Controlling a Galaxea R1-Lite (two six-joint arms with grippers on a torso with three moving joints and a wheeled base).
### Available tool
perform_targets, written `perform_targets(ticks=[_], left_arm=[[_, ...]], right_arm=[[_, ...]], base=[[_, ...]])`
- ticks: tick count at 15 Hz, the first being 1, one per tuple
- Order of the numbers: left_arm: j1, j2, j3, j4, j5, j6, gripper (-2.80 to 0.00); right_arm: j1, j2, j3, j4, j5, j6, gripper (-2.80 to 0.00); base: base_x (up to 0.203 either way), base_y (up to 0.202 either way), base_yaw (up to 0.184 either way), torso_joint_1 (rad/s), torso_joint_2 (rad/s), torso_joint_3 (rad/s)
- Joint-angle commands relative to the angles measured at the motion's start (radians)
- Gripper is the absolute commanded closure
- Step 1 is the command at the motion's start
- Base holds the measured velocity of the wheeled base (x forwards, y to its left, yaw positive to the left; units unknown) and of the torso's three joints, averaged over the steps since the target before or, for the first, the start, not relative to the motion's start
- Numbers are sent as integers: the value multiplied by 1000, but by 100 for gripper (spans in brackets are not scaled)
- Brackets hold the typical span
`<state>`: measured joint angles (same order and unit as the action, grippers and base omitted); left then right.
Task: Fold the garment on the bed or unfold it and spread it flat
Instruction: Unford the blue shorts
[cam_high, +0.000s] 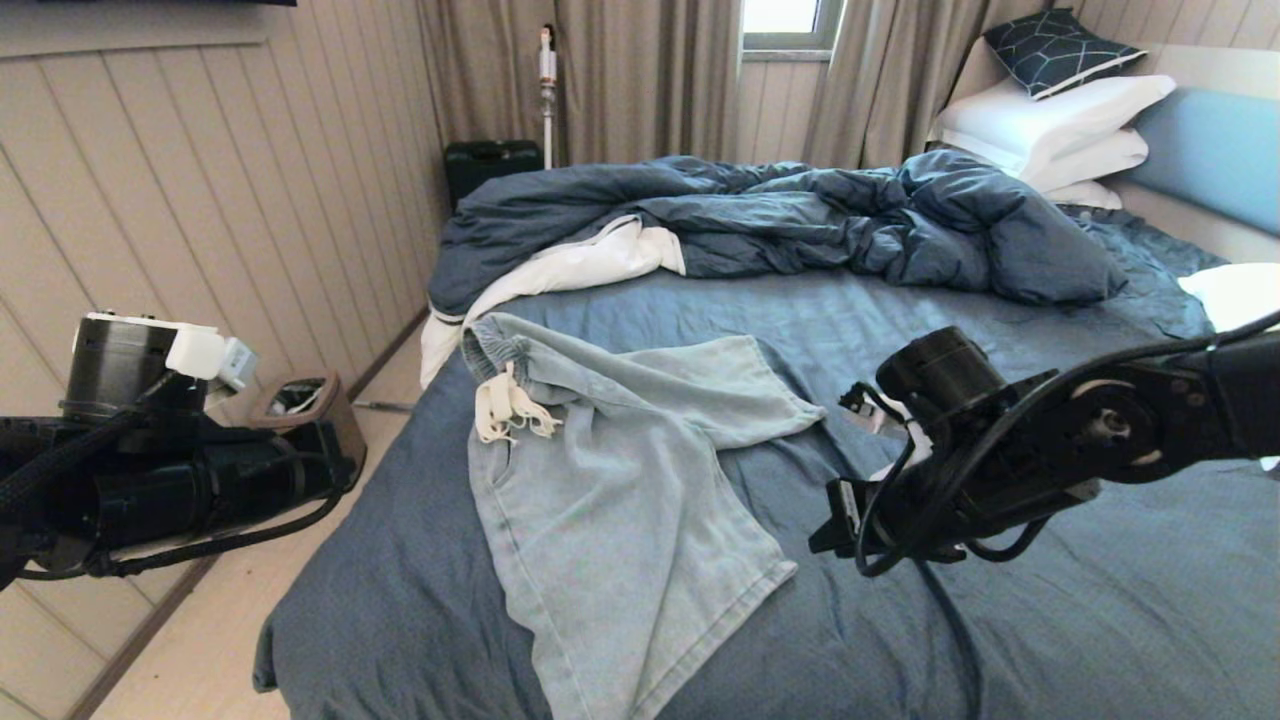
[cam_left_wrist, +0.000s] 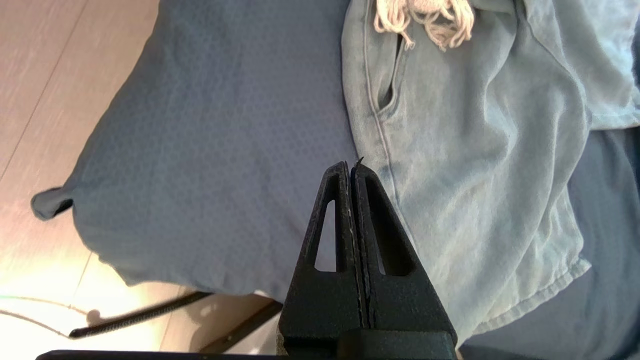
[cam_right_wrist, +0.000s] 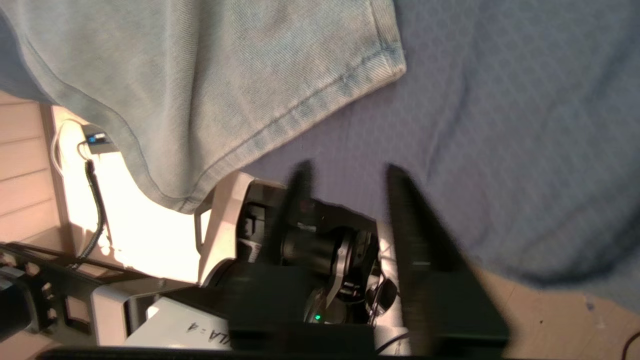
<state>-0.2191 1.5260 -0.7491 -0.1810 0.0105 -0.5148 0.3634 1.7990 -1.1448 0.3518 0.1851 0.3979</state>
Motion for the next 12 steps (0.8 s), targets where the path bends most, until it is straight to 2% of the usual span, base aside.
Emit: perform_targets(ticks=[1,5,12], left_arm=[[0,3,33,-35,0,-2,0],[-2,18,57,-67,0,-4,0],[-8,29,70,-82,-1,-4,0]], right_arm=[[20,64,4,-21,-4,2,-280],[31,184,4,-92,-72,6,-280],[36,297,-111,-115,-75,14,-280]], base=[[0,0,0,0,0,0],[0,0,0,0,0,0],[0,0,0,0,0,0]])
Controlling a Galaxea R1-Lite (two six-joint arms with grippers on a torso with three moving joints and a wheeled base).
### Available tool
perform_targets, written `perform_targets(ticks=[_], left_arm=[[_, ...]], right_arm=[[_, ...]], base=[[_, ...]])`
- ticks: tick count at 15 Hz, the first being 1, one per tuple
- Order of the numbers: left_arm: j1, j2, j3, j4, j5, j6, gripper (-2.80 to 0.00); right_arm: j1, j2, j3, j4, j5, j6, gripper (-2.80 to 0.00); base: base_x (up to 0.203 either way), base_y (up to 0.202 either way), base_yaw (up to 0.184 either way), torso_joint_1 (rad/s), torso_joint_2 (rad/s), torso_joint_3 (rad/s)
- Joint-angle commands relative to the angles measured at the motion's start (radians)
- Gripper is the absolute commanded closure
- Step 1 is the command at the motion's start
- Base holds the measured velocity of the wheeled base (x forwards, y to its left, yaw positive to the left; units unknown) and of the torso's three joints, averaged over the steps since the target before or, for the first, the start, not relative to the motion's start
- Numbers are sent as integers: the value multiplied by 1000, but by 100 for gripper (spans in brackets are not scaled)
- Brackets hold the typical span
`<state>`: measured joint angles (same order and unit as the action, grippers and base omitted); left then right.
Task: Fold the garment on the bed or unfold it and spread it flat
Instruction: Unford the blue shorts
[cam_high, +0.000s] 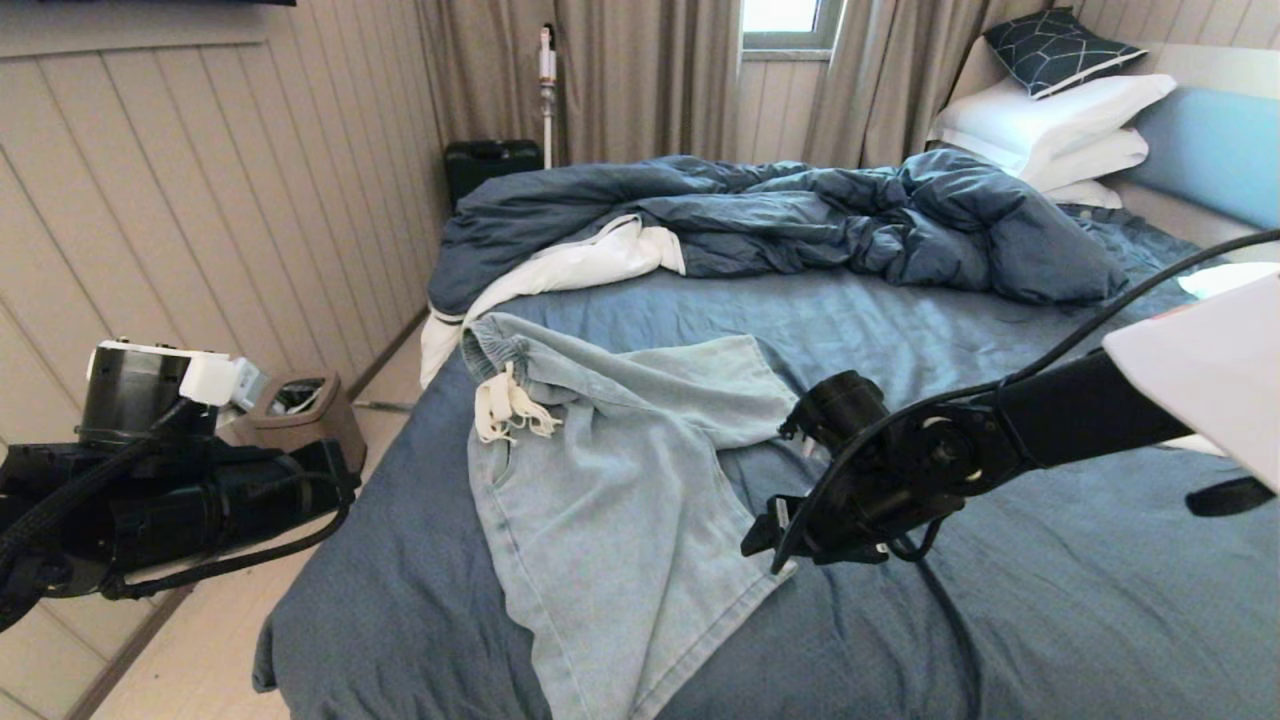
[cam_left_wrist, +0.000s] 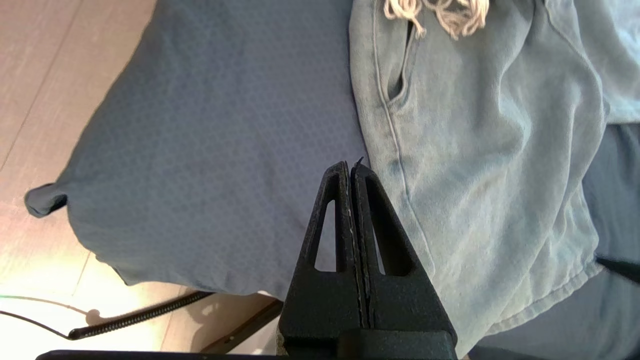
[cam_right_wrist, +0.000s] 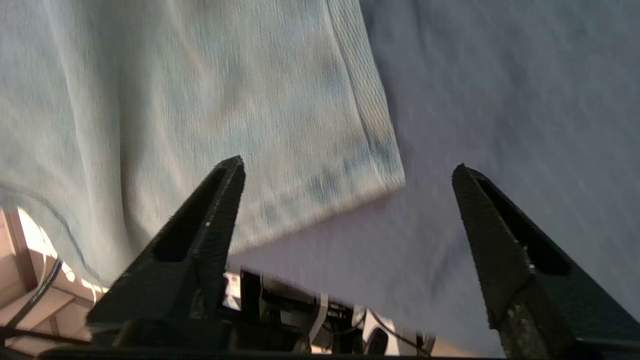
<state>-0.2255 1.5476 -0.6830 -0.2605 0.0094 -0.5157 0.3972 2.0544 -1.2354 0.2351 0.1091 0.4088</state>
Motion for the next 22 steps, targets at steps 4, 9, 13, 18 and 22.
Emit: perform_targets(ticks=[4,9,13,18,22], left_arm=[[-1,29,6,-54,6,-6,0],[-1,31,6,-54,6,-6,0],[0,35,8,-54,3,-6,0],[0,54,5,-54,4,-7,0],[-1,53,6,-54,4,-6,0]], right_arm=[[33,78,-77,4,1,16,-280],[68,75,-63,7,1,19,-280],[58,77,-49,6,1,18,0],[30,36,-22,3,-2,18,0],[-59,-7,-26,6,-5,9,0]], base=[[0,0,0,0,0,0],[0,0,0,0,0,0],[0,0,0,0,0,0],[0,0,0,0,0,0],[0,0,0,0,0,0]])
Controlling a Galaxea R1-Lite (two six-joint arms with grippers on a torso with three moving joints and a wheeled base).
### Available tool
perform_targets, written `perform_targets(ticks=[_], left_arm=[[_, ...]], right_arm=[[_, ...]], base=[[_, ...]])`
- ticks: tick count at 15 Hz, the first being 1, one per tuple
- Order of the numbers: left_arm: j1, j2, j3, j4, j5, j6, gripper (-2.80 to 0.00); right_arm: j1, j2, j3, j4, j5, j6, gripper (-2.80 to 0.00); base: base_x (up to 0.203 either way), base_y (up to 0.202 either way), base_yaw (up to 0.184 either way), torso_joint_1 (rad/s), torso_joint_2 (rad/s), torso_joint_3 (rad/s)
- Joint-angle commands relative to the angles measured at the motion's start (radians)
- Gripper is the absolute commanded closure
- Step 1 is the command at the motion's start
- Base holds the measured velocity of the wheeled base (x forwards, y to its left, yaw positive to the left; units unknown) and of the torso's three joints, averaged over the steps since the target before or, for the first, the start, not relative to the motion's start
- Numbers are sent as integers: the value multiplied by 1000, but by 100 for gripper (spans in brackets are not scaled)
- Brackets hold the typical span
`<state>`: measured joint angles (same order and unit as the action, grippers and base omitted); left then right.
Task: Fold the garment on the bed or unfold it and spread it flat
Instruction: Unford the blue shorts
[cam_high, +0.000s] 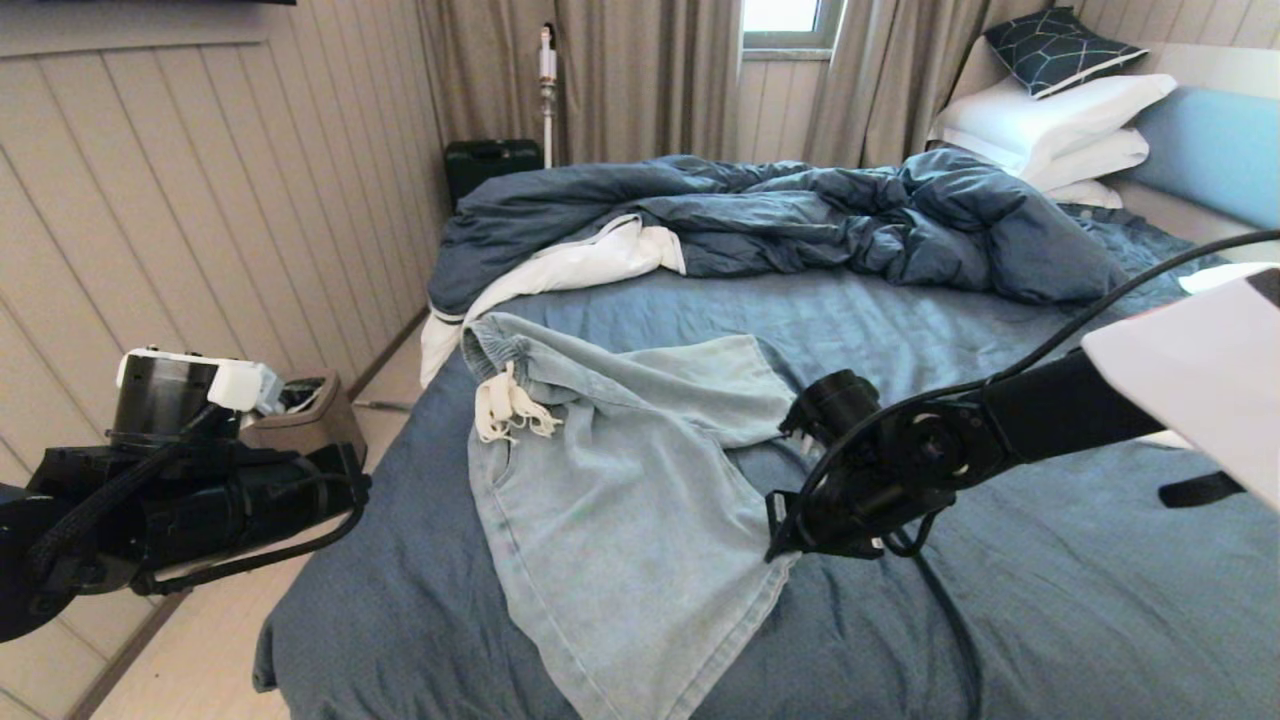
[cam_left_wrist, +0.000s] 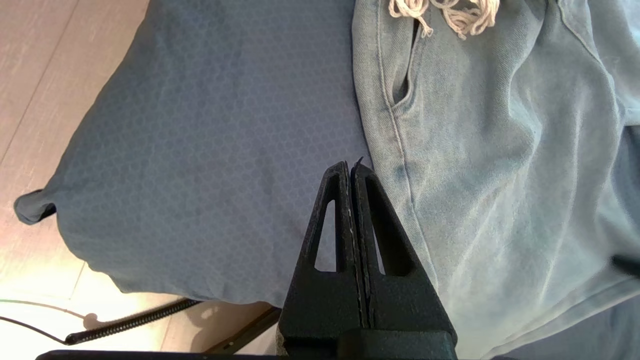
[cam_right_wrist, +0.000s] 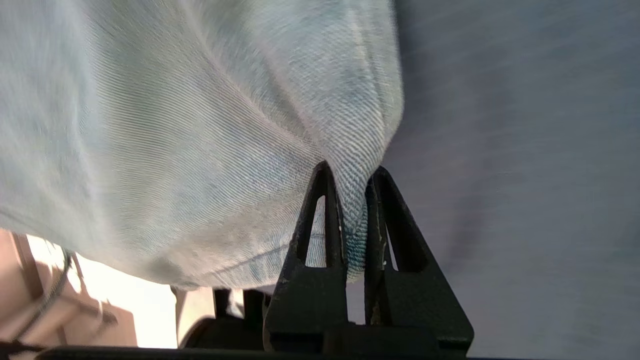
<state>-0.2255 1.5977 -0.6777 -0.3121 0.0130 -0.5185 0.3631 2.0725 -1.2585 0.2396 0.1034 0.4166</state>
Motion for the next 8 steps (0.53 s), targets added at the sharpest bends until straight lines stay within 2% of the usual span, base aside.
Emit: perform_targets(ticks=[1,3,8], left_arm=[[-1,2,1,-2,1,-3,0],[-1,4,1,-2,1,-3,0],[-1,11,1,-2,-1,-2,0]], right_arm=[[-58,-37,-9,3,0,-3,0],[-121,-58,-25,4,-1,-21,0],[-327,-68,-81,39,-1,-125,0]], base=[[0,0,0,0,0,0],[0,0,0,0,0,0],[0,0,0,0,0,0]])
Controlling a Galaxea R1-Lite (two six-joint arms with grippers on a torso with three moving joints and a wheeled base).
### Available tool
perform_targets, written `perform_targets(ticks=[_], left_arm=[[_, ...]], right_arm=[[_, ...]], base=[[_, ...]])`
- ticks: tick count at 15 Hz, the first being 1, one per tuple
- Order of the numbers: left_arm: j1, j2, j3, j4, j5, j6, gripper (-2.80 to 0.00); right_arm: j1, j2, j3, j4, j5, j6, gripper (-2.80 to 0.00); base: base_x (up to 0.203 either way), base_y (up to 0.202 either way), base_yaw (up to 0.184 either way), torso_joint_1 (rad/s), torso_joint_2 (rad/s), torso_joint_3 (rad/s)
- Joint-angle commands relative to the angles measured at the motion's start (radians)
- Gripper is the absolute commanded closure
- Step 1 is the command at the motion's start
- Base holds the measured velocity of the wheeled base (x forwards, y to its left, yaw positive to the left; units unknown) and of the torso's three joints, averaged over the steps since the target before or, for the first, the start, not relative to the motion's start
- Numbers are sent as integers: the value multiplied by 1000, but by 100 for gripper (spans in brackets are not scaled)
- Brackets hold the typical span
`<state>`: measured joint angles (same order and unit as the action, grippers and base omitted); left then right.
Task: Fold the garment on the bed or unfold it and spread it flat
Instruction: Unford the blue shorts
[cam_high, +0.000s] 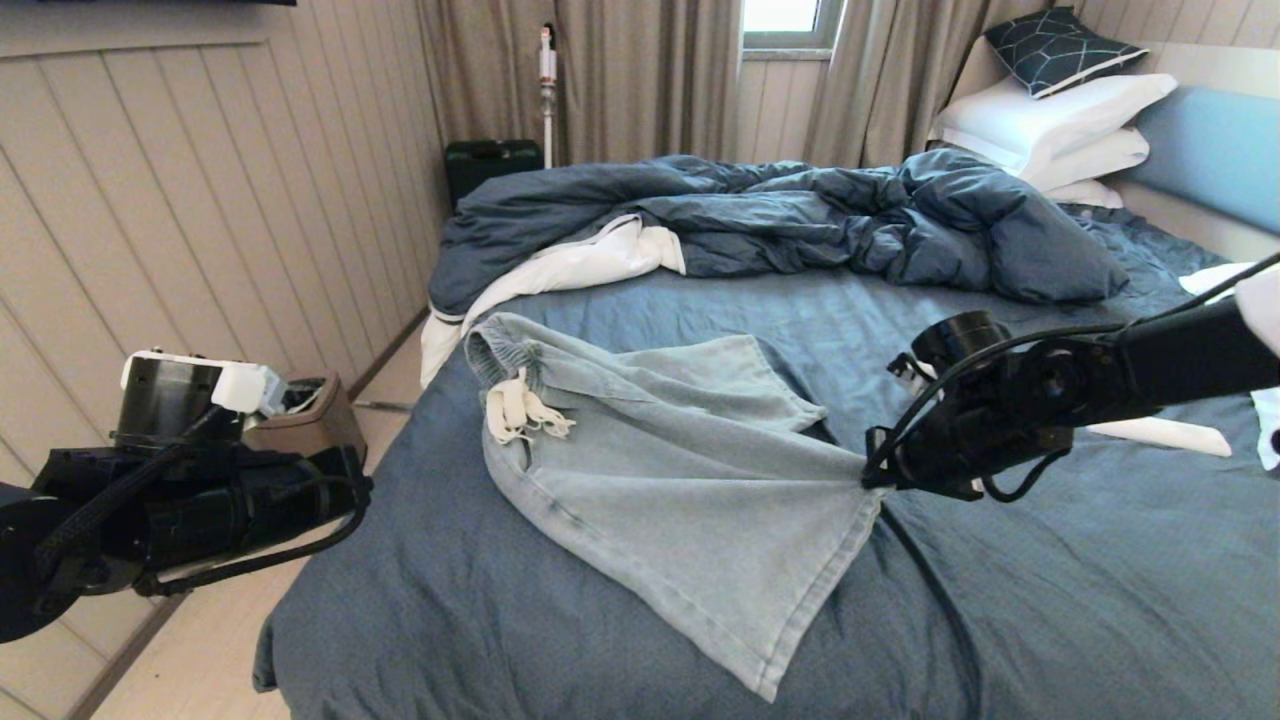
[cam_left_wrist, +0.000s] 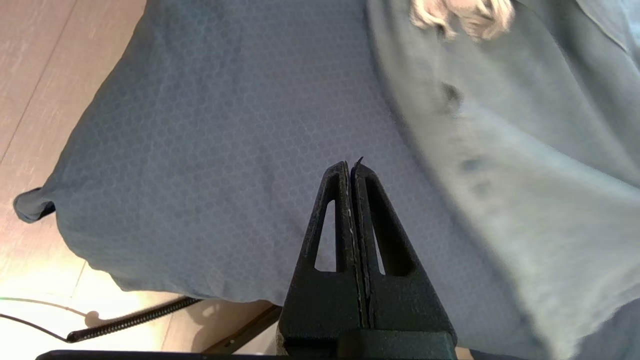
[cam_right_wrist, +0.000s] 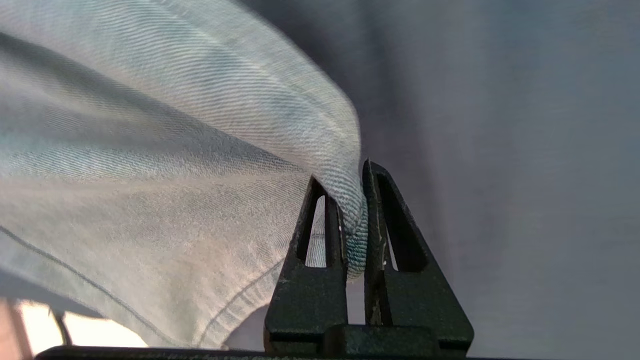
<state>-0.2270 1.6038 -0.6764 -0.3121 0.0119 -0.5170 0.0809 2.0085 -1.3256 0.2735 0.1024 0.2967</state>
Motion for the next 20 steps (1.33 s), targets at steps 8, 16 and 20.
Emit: perform_targets(ticks=[8,16,20], left_arm=[[0,21,0,-2,0,-3,0],[-3,37,2,-2,-1,0,0],[-43,16,21,-4,6,-1,0]], right_arm=[[-196,73,-100,65,2,-104,-155],[-196,-137,-47,64,174,-80,-280],[43,-178,-92,66,163,-32,0]], base=[[0,0,0,0,0,0],[0,0,0,0,0,0],[0,0,0,0,0,0]])
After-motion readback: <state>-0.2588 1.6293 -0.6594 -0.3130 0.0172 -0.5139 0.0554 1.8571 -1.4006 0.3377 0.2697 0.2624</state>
